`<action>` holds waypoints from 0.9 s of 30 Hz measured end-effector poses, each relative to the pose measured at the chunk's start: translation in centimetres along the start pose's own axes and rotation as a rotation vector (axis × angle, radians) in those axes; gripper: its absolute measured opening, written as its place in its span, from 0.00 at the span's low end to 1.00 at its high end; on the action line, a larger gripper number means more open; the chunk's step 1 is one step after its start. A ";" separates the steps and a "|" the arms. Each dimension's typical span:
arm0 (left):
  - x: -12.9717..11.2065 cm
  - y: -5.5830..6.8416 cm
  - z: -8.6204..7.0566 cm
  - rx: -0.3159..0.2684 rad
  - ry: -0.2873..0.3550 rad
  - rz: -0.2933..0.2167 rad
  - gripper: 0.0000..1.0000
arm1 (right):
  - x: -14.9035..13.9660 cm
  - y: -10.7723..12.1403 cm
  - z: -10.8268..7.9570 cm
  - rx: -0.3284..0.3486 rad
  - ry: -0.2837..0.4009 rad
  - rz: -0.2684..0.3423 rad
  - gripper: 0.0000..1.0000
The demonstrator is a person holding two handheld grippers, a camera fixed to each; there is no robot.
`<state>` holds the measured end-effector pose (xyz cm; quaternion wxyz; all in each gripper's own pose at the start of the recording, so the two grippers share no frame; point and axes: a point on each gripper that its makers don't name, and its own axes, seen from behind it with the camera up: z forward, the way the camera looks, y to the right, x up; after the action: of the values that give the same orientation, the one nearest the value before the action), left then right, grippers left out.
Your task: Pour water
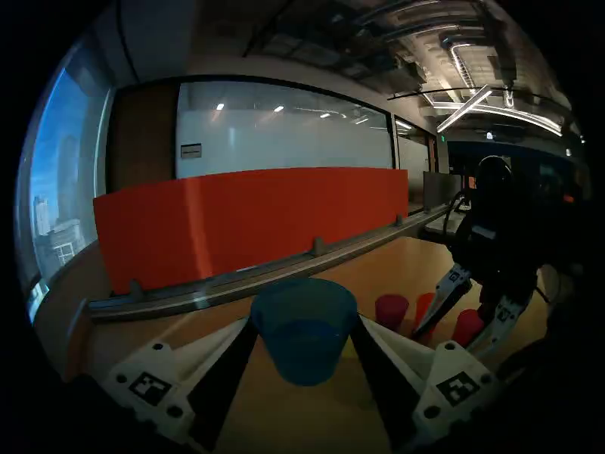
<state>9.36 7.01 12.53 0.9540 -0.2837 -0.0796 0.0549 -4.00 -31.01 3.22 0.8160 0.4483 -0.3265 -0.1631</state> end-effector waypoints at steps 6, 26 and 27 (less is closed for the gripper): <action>0.3 0.2 0.0 -0.004 0.002 0.006 0.85 | -0.4 0.0 0.4 -0.002 -0.021 0.010 1.00; 0.0 0.2 0.1 -0.003 -0.008 0.018 0.85 | -0.9 -0.6 0.0 -0.002 -0.048 0.014 1.00; 0.0 0.2 0.1 -0.004 -0.008 0.018 0.85 | -0.9 -0.6 0.0 -0.002 -0.047 0.015 1.00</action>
<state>9.35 7.24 12.48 0.9526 -0.2860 -0.0809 0.0642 -4.64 -30.79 2.38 0.8097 0.4412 -0.3486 -0.1679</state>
